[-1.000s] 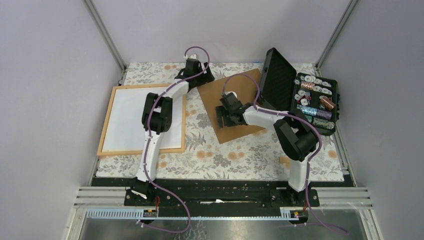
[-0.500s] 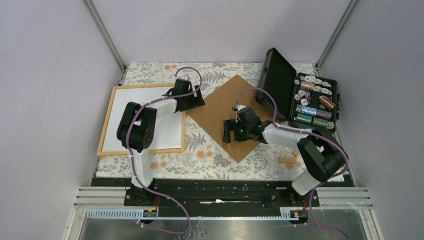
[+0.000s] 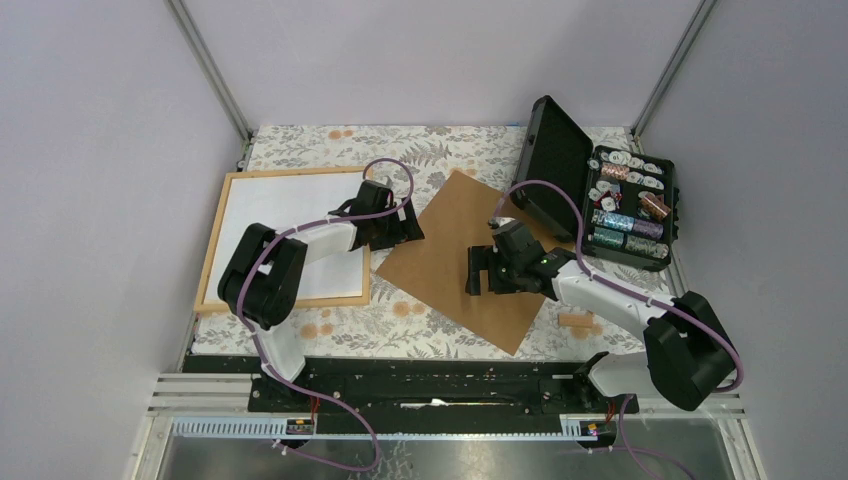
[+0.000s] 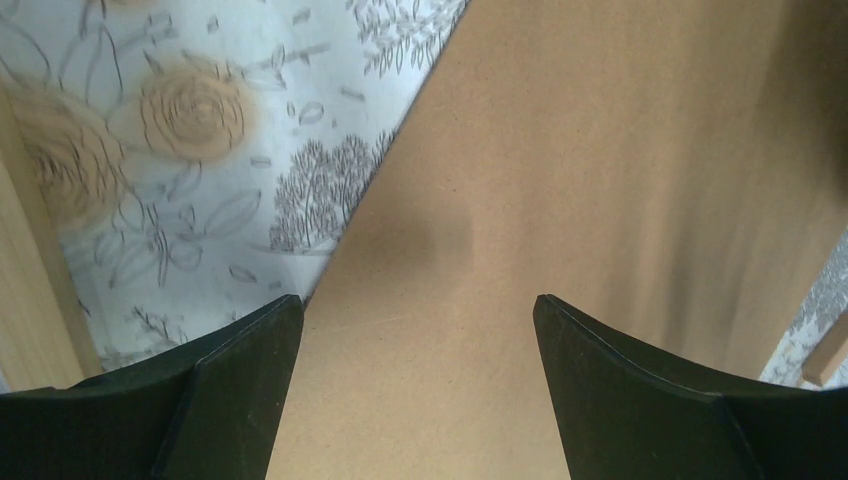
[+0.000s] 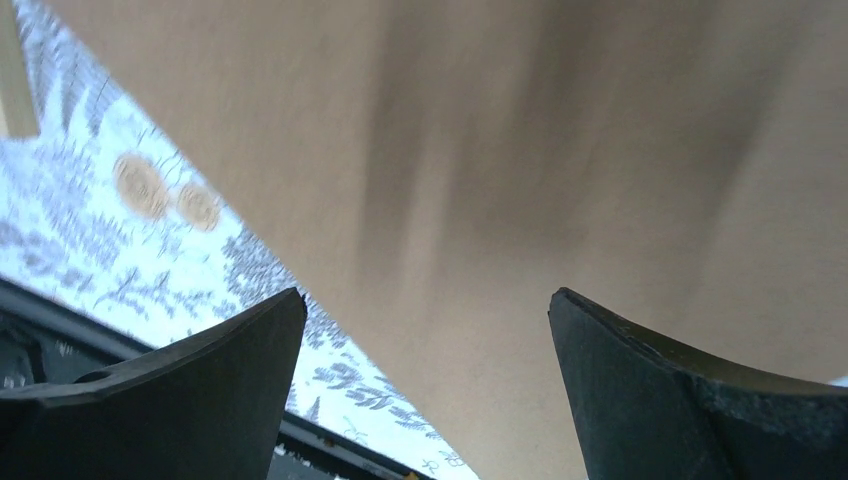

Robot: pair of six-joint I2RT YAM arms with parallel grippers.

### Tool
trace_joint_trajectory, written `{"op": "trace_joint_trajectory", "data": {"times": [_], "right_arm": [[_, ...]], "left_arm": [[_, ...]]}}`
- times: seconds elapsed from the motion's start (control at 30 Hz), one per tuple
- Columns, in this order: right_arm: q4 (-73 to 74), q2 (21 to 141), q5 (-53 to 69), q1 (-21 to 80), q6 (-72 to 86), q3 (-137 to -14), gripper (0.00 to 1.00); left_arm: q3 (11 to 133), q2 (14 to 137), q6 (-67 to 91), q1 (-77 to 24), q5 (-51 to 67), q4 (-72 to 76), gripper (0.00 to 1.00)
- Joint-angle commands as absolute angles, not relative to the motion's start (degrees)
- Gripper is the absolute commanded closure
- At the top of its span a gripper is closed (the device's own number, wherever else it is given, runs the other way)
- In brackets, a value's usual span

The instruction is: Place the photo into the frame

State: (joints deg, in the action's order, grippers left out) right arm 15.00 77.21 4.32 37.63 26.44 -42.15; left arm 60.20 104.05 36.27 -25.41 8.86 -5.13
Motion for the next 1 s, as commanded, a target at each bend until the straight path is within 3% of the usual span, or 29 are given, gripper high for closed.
{"op": "trace_joint_trajectory", "data": {"times": [0.0,0.43,0.77,0.97], "right_arm": [[20.4,74.8,-5.2,34.4,31.2,-43.2,0.0],[35.1,58.9,-15.4,29.6,42.6,-34.5,0.0],[33.5,58.2,-13.7,26.1,47.3,-28.3,0.01],[25.8,60.4,-3.9,26.1,43.3,-26.7,0.01]], "left_arm": [[54.2,102.3,39.6,-27.4,13.2,-10.1,0.09],[50.0,98.8,39.2,-28.2,13.3,-9.2,0.08],[50.0,100.1,39.8,-28.2,16.0,-9.1,0.08],[48.6,98.1,41.5,-28.2,25.1,-5.6,0.08]]}}
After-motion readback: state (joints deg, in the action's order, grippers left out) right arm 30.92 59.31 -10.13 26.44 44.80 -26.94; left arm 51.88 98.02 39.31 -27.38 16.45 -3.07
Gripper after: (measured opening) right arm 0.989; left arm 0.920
